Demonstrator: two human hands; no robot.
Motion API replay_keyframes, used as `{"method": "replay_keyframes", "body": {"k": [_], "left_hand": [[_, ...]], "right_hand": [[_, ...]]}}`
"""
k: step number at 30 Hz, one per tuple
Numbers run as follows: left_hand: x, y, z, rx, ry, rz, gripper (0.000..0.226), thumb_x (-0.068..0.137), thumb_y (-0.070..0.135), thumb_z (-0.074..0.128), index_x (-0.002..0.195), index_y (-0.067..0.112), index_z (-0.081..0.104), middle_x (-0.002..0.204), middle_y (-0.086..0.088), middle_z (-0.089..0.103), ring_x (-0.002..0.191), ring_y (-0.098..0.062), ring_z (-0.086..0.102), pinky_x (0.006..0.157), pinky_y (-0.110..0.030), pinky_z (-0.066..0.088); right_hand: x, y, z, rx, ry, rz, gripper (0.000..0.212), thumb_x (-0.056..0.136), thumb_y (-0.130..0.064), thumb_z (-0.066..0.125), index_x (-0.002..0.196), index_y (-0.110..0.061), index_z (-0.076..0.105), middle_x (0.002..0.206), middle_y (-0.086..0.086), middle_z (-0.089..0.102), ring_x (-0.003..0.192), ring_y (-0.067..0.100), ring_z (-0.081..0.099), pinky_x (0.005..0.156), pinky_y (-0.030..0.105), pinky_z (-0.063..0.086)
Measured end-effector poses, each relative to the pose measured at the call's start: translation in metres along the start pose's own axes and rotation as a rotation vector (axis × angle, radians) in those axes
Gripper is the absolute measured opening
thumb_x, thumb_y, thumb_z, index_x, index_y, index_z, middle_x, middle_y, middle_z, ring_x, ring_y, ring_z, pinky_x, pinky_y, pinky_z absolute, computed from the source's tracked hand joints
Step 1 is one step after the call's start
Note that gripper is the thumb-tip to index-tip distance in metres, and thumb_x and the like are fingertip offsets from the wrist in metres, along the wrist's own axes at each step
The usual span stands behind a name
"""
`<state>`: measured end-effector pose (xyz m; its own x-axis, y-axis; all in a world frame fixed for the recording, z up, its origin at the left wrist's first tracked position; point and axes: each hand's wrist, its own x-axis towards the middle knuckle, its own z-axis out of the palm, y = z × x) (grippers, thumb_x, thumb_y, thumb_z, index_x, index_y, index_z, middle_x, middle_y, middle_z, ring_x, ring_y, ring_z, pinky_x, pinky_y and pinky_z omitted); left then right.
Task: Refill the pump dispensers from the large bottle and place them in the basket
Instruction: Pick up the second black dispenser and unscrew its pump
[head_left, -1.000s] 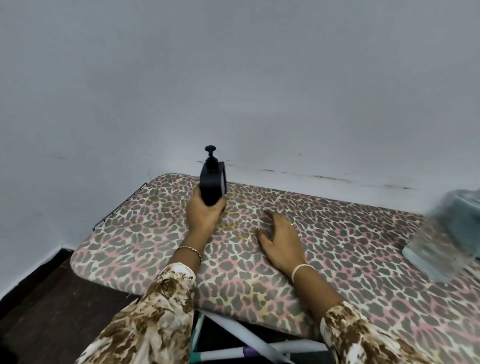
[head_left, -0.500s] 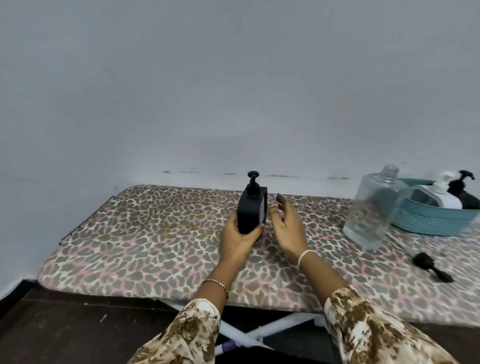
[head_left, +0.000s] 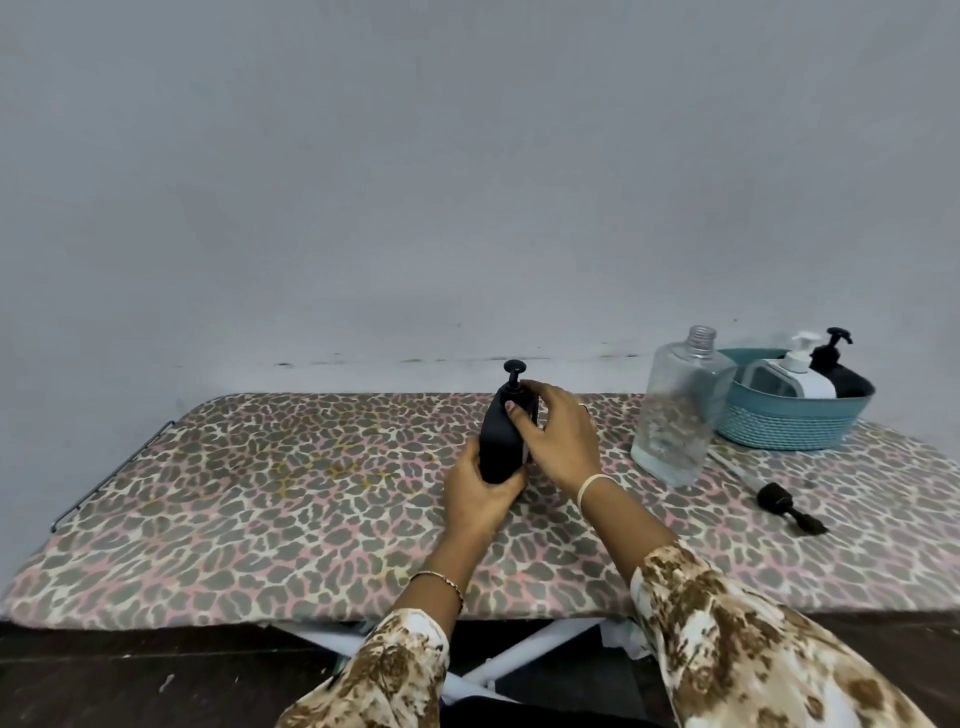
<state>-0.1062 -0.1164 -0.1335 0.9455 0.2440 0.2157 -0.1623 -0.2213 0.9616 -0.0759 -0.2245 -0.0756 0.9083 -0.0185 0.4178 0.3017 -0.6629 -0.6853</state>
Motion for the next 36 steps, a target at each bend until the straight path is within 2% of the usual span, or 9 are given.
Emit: {"method": "replay_keyframes", "body": {"k": [3, 8, 11, 17, 21, 24, 29, 33, 36], "left_hand": [[0.001, -0.001, 0.001, -0.005, 0.02, -0.004, 0.05, 0.071, 0.013, 0.081, 0.112, 0.026, 0.056, 0.096, 0.013, 0.064, 0.09, -0.003, 0.063, 0.075, -0.012, 0.047], [0.006, 0.006, 0.004, -0.007, -0.013, 0.007, 0.058, 0.068, 0.014, 0.084, 0.114, 0.025, 0.049, 0.101, 0.008, 0.063, 0.095, -0.009, 0.063, 0.075, -0.013, 0.047], [0.009, 0.01, 0.005, 0.021, -0.01, 0.015, 0.057, 0.068, 0.016, 0.085, 0.114, 0.024, 0.051, 0.097, 0.01, 0.061, 0.088, -0.006, 0.059, 0.067, -0.004, 0.043], [0.015, 0.004, 0.003, 0.07, -0.017, 0.021, 0.049, 0.067, 0.018, 0.085, 0.102, 0.029, 0.052, 0.091, 0.01, 0.064, 0.084, -0.009, 0.063, 0.069, -0.012, 0.047], [0.018, 0.0, -0.001, 0.029, -0.032, 0.009, 0.044, 0.069, 0.015, 0.083, 0.103, 0.028, 0.056, 0.088, 0.014, 0.065, 0.082, -0.002, 0.063, 0.065, -0.008, 0.049], [0.019, -0.004, -0.002, 0.038, -0.029, 0.005, 0.044, 0.069, 0.014, 0.082, 0.104, 0.025, 0.058, 0.09, 0.01, 0.067, 0.084, -0.005, 0.065, 0.068, -0.01, 0.05], [0.012, -0.008, 0.005, 0.098, 0.02, 0.032, 0.045, 0.069, 0.018, 0.081, 0.105, 0.027, 0.054, 0.087, 0.015, 0.063, 0.081, -0.003, 0.063, 0.069, -0.011, 0.049], [0.011, -0.008, 0.005, 0.169, 0.039, 0.075, 0.049, 0.07, 0.025, 0.08, 0.112, 0.023, 0.055, 0.093, 0.011, 0.065, 0.083, -0.004, 0.063, 0.066, -0.007, 0.045], [0.01, -0.009, 0.005, 0.195, 0.053, 0.088, 0.049, 0.071, 0.029, 0.08, 0.112, 0.022, 0.055, 0.094, 0.01, 0.065, 0.084, -0.006, 0.062, 0.067, -0.01, 0.047]], "right_hand": [[0.006, -0.003, 0.001, -0.056, 0.071, 0.025, 0.037, 0.086, -0.05, 0.062, 0.114, -0.027, 0.067, 0.11, -0.004, 0.069, 0.112, 0.022, 0.057, 0.098, 0.047, 0.043], [0.015, -0.013, 0.001, -0.178, 0.128, 0.098, 0.045, 0.075, -0.062, 0.067, 0.108, -0.032, 0.069, 0.107, -0.011, 0.07, 0.111, 0.018, 0.056, 0.098, 0.041, 0.034], [0.018, -0.02, 0.003, -0.202, 0.129, 0.117, 0.042, 0.073, -0.06, 0.069, 0.103, -0.03, 0.067, 0.103, -0.008, 0.07, 0.108, 0.02, 0.057, 0.097, 0.04, 0.034], [0.025, -0.021, 0.003, -0.218, 0.105, 0.097, 0.035, 0.077, -0.049, 0.071, 0.102, -0.026, 0.069, 0.1, -0.002, 0.07, 0.105, 0.022, 0.059, 0.094, 0.037, 0.033], [0.028, -0.018, 0.003, -0.193, 0.038, 0.033, 0.029, 0.078, -0.043, 0.072, 0.099, -0.023, 0.069, 0.094, -0.002, 0.069, 0.099, 0.022, 0.06, 0.093, 0.037, 0.034], [0.036, -0.005, -0.005, -0.007, -0.111, 0.002, 0.026, 0.075, -0.037, 0.078, 0.094, -0.021, 0.07, 0.091, -0.003, 0.071, 0.094, 0.019, 0.064, 0.093, 0.042, 0.045], [0.042, 0.008, -0.018, 0.334, -0.341, 0.022, 0.036, 0.074, -0.017, 0.081, 0.108, -0.018, 0.069, 0.11, -0.001, 0.07, 0.106, 0.014, 0.064, 0.099, 0.042, 0.049], [0.034, -0.003, -0.007, 0.068, -0.111, 0.085, 0.047, 0.056, -0.052, 0.084, 0.092, -0.038, 0.058, 0.093, -0.016, 0.064, 0.097, 0.014, 0.063, 0.092, 0.044, 0.048], [0.031, -0.006, -0.001, 0.045, 0.017, 0.122, 0.042, 0.058, -0.047, 0.085, 0.086, -0.03, 0.059, 0.078, -0.018, 0.063, 0.084, 0.01, 0.064, 0.084, 0.041, 0.052]]}}
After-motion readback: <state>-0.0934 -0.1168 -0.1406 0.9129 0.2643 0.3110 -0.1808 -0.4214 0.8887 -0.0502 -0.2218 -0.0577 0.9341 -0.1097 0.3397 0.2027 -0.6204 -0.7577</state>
